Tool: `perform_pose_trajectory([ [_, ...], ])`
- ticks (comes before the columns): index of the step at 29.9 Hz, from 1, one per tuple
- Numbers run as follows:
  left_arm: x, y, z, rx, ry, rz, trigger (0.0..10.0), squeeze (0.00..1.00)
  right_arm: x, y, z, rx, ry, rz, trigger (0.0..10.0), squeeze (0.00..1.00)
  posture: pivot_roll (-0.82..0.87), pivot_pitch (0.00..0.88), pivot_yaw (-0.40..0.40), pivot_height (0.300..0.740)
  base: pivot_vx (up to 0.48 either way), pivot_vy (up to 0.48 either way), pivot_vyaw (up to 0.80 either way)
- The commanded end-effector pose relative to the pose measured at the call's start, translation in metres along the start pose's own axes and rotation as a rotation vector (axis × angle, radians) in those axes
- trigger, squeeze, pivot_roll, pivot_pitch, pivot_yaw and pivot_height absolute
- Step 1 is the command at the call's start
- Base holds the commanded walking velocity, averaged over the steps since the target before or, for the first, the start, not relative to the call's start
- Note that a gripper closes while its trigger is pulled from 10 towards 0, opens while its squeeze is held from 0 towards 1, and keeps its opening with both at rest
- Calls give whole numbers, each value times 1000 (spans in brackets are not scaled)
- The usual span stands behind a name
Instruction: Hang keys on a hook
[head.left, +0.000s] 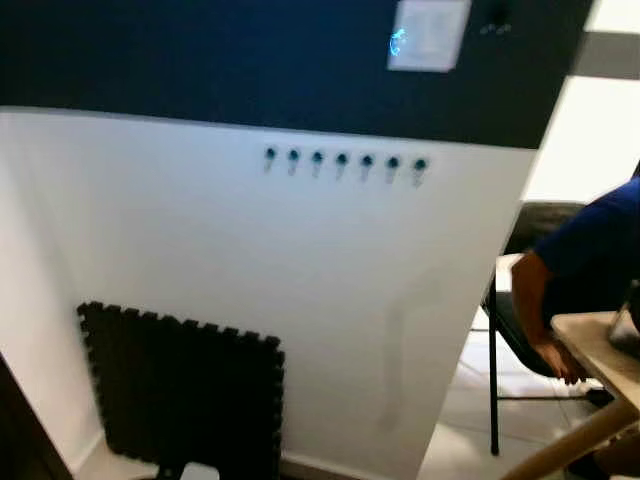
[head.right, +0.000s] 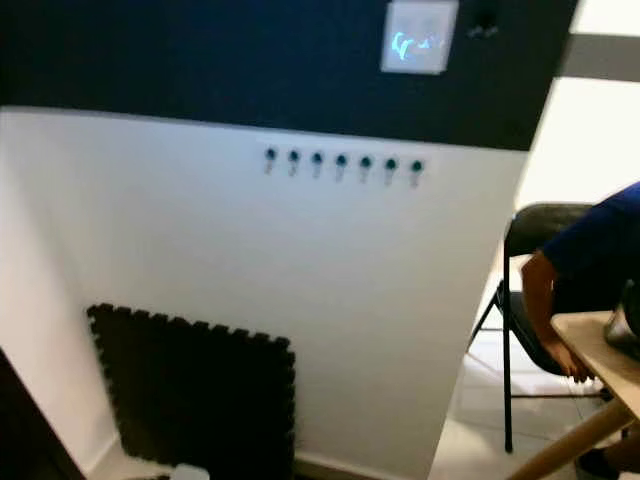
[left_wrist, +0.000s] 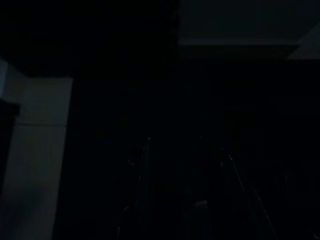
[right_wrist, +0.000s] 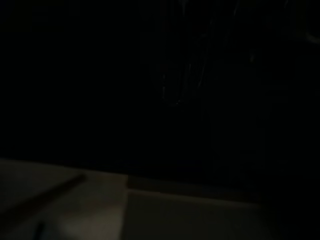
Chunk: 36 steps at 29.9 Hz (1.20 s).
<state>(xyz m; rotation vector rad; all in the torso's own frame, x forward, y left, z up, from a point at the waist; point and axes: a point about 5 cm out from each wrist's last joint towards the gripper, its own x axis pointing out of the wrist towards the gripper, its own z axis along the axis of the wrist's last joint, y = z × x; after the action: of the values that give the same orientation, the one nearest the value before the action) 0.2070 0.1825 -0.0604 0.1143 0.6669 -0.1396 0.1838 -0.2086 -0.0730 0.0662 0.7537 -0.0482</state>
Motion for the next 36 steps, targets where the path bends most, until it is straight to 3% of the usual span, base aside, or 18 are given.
perform_pose_trajectory([
  [1, 0, 2, 1, 3, -6, 8, 10000, 0, 0, 5, -3, 7, 15, 8, 10000, 0, 80, 0, -7, 740, 0, 0, 0],
  [36, -3, 3, -1, 3, -38, 21, 10000, 0, 0, 9, -5, 2, 19, 22, 10000, 0, 87, 0, -8, 740, 0, 0, -777],
])
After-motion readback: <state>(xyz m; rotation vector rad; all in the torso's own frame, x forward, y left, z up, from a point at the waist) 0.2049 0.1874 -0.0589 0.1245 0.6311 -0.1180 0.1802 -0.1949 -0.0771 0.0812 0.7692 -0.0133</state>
